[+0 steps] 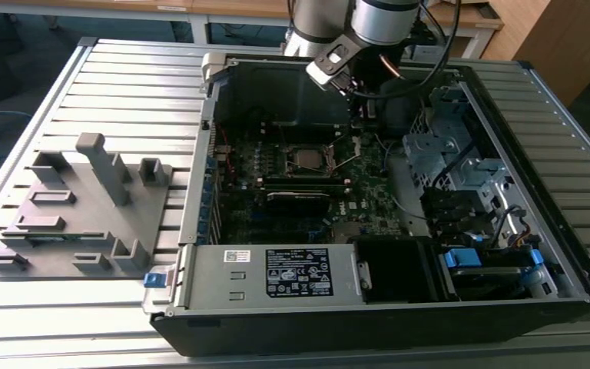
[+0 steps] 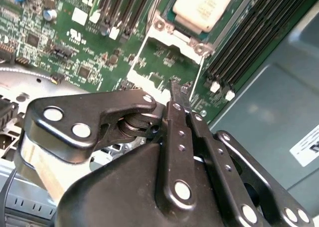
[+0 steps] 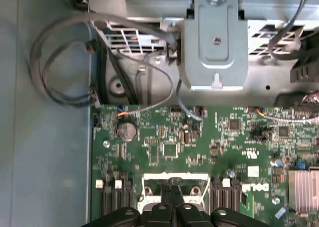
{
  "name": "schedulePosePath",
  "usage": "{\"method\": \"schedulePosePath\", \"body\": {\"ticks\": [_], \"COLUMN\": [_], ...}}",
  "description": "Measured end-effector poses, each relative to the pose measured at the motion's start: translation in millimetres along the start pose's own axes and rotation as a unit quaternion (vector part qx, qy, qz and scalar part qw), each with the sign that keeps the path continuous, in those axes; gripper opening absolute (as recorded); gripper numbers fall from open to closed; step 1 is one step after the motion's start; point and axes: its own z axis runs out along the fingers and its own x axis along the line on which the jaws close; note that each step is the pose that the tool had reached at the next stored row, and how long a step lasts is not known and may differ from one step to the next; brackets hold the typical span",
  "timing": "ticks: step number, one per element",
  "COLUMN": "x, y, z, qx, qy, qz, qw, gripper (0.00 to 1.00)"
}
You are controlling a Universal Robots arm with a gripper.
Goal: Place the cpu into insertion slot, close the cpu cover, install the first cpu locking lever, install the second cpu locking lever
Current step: 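Close the cpu cover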
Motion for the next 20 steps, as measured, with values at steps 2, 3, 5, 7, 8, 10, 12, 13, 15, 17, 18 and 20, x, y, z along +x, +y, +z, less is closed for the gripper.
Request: {"method": "schedulePosePath", "body": {"ticks": [2,3,5,7,8,10,12,13,15,17,18,20], "x": [0.2,0.3,0.6,0.9,1.0,1.3,1.4,1.5,1.8,2.0,2.0,2.0], "y": [3.7,5.4,9.0,12.6,14.3,17.3,20.1,21.6,24.0,26.3,27.2,27.8], "z": [0.2,0.3,0.5,0.6,0.7,0.9,1.0,1.0,1.0,1.2,1.3,2.6], "qx": [0.0,0.0,0.0,0.0,0.0,0.0,0.0,0.0,0.0,0.0,0.0,0.0], "qy": [0.0,0.0,0.0,0.0,0.0,0.0001,0.0001,0.0001,0.0,0.0001,0.0001,0.0], "qz": [0.0,0.0,0.0,0.0,0.0,0.0,0.0,0.0,0.0,0.0,0.0,0.0], "qw": [1.0,1.0,1.0,1.0,1.0,1.0,1.0,1.0,1.0,1.0,1.0,1.0], "gripper": [0.1,0.1,0.1,0.1,0.1,0.1,0.1,0.1,0.1,0.1,0.1,0.1]}}
